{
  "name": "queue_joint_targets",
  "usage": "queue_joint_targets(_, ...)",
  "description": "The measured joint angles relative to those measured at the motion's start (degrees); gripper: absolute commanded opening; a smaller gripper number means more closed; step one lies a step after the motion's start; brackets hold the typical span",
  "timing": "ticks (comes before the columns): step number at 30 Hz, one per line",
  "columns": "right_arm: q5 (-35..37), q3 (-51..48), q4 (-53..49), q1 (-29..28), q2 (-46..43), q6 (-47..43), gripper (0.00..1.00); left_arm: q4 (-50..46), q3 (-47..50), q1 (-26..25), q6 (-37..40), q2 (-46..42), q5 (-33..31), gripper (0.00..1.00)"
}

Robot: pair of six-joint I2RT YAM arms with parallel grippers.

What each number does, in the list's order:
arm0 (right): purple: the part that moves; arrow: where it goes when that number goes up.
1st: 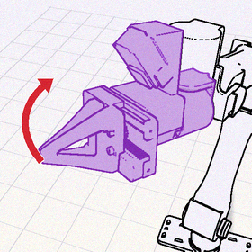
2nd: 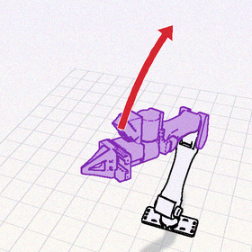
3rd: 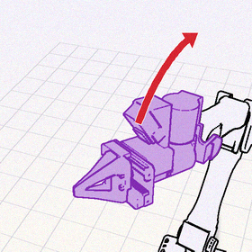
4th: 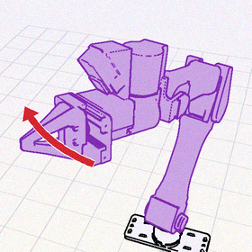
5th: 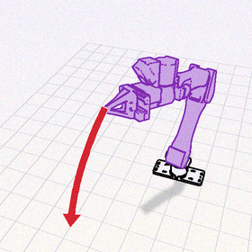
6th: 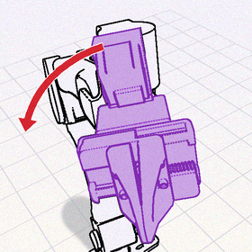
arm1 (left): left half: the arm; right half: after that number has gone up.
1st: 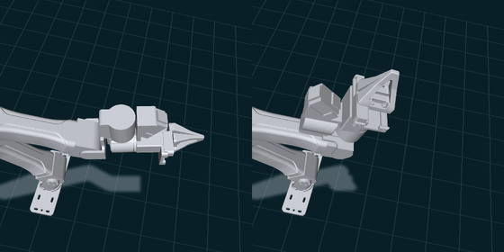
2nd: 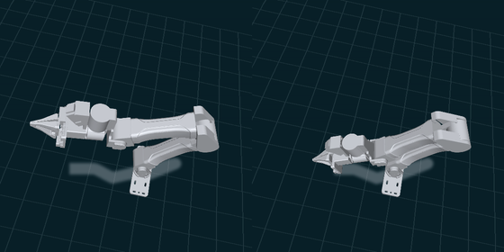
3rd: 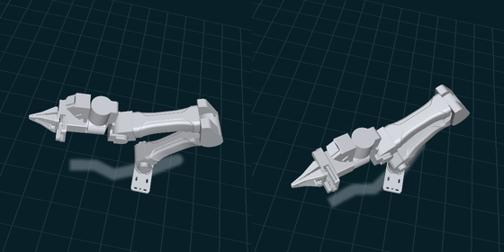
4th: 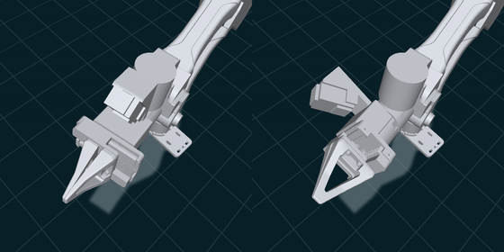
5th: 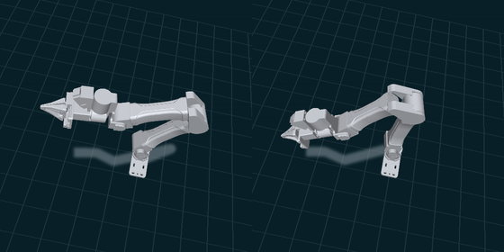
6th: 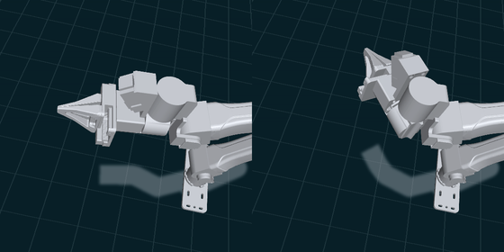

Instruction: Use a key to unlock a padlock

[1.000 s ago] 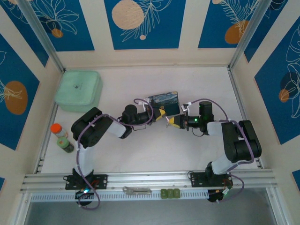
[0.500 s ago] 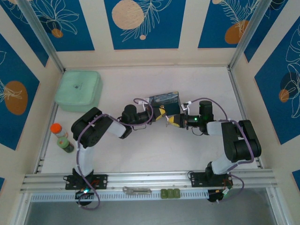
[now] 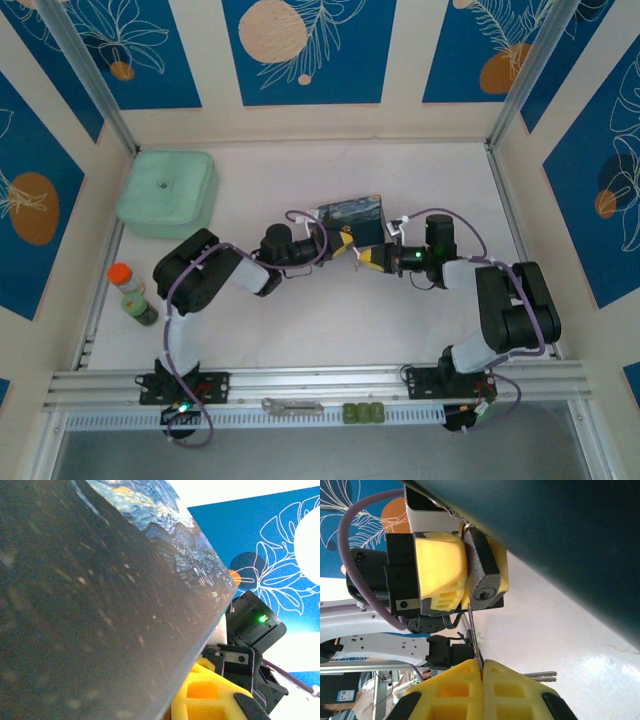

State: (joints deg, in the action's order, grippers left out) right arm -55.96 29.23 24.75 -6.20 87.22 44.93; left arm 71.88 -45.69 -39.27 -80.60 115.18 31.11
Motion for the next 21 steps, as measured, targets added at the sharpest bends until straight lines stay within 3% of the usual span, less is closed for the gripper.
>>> queue_joint_targets(14, 0.5, 0.0, -0.1, -0.1, 0.4, -0.3, 0.00, 1.0, 0.3, -0.1, -0.2, 0.0, -0.1, 0.00)
queue_joint_targets(21, 0.4, 0.0, 5.1, -0.2, 2.2, 3.1, 0.00, 1.4, 0.6, -0.6, -0.2, 0.0, -0.6, 0.00)
